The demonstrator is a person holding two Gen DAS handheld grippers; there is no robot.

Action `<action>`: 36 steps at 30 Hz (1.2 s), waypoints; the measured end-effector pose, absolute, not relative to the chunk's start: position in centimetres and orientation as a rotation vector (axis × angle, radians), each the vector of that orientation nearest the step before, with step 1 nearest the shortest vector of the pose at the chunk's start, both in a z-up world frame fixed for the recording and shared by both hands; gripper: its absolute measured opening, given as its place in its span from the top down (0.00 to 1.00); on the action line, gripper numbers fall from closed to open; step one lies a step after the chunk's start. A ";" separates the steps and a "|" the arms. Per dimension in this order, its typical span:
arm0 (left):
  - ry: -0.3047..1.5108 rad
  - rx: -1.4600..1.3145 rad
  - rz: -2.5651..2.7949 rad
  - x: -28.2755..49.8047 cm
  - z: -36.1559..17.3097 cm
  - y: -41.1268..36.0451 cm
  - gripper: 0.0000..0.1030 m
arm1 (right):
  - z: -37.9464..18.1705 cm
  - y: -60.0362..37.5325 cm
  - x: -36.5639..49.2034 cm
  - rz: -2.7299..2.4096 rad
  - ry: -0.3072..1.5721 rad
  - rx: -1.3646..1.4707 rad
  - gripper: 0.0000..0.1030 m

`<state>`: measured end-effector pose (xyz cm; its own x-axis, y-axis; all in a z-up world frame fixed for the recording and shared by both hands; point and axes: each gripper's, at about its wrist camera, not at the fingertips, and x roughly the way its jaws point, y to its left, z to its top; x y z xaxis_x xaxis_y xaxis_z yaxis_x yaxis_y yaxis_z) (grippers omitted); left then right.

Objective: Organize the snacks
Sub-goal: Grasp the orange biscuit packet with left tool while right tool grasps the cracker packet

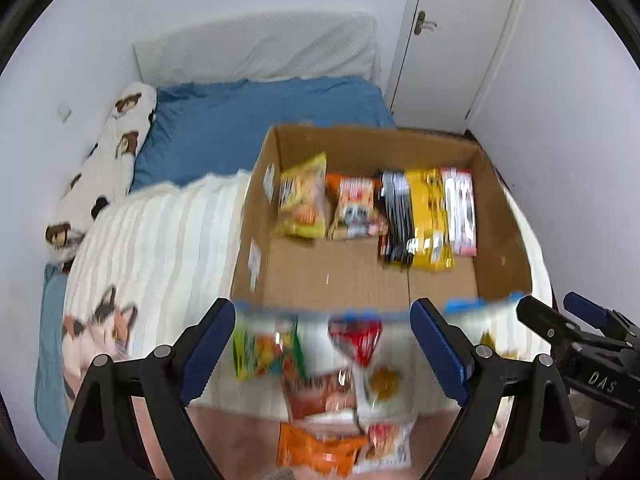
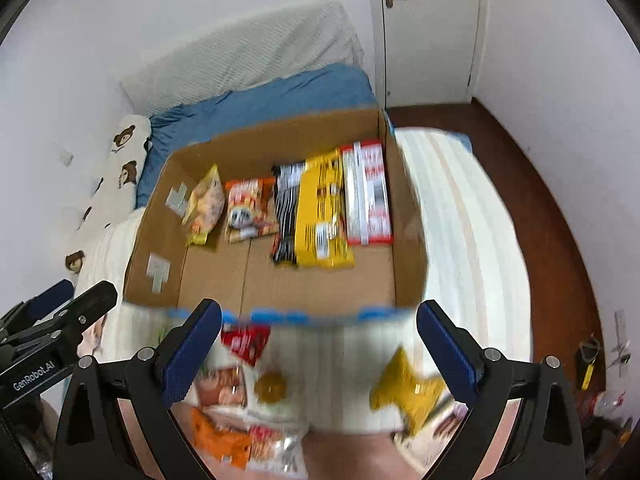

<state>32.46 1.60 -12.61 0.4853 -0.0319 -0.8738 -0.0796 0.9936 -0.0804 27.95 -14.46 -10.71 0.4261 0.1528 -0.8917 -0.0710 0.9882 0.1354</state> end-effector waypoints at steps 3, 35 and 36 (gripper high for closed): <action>1.147 -0.138 0.045 29.9 -15.1 1.9 0.13 | -12.9 -15.7 25.6 0.136 1.187 0.109 0.03; 1.628 -0.943 0.196 24.3 -35.5 4.3 0.41 | -31.5 -13.9 15.5 0.183 1.608 0.091 0.46; 1.636 -0.862 0.172 24.5 -35.2 3.7 0.41 | -31.5 -14.0 15.3 0.192 1.616 0.066 0.46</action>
<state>24.46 3.75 -35.21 -0.0061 -0.4350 -0.9004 -0.6132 0.7129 -0.3403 15.33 -13.99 -31.48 -0.0566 0.1599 -0.9855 -0.0753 0.9836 0.1639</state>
